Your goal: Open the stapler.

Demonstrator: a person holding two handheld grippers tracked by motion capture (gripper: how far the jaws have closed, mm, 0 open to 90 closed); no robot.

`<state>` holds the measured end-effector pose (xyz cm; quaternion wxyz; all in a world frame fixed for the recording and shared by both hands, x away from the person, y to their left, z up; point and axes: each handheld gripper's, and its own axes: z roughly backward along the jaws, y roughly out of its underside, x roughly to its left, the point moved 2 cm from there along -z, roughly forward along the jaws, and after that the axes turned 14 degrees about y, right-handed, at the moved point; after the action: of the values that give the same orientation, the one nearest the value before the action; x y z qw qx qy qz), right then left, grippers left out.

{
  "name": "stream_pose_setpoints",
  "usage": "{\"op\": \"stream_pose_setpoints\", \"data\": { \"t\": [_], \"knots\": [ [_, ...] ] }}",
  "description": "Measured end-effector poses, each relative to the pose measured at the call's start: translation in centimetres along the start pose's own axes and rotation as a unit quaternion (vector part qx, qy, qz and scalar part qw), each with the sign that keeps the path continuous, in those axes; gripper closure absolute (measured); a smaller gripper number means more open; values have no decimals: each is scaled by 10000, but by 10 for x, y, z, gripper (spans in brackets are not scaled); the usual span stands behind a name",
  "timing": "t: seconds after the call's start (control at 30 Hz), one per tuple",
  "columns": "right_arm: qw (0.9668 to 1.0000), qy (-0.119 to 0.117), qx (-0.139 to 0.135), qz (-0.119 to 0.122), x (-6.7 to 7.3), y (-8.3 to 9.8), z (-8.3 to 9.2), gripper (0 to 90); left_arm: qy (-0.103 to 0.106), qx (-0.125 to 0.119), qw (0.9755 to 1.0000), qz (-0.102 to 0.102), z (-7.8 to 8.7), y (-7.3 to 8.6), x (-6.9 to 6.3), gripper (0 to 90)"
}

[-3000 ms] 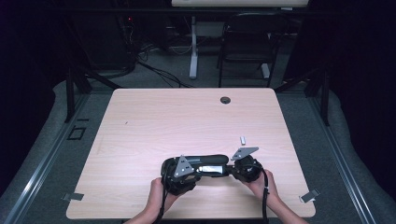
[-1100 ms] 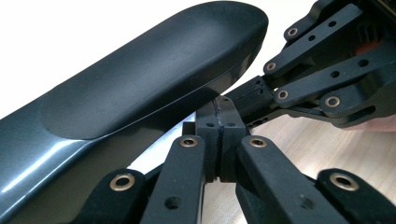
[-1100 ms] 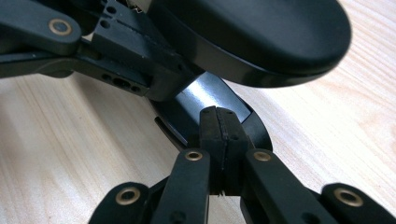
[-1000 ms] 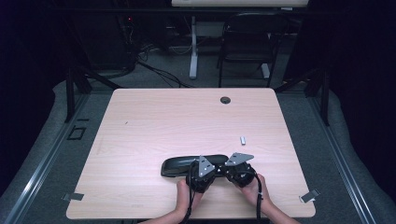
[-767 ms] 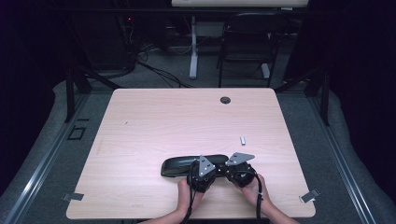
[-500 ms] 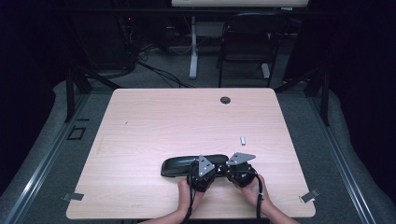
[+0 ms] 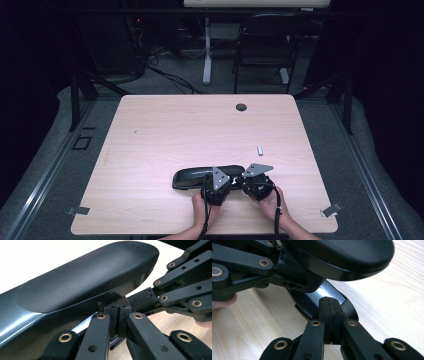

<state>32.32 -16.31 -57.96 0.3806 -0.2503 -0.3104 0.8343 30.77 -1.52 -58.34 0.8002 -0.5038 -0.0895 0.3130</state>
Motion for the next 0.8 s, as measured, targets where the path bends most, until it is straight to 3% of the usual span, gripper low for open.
{"op": "stream_pose_setpoints", "data": {
  "t": [0.13, 0.37, 0.8],
  "knots": [
    [10000, -14, 0, -38, 0, 0, 0, 900, -11, -8, 10000, 15, -3, -1, -2, 900],
    [10000, 9, 1, -26, 0, 0, 0, 900, -52, -353, 9988, 328, -3, 3, -2, 900],
    [10000, 34, -18, 23, 1, -1, -1, 900, -23, -591, 9970, 495, -4, 6, -1, 900]
  ]
}}
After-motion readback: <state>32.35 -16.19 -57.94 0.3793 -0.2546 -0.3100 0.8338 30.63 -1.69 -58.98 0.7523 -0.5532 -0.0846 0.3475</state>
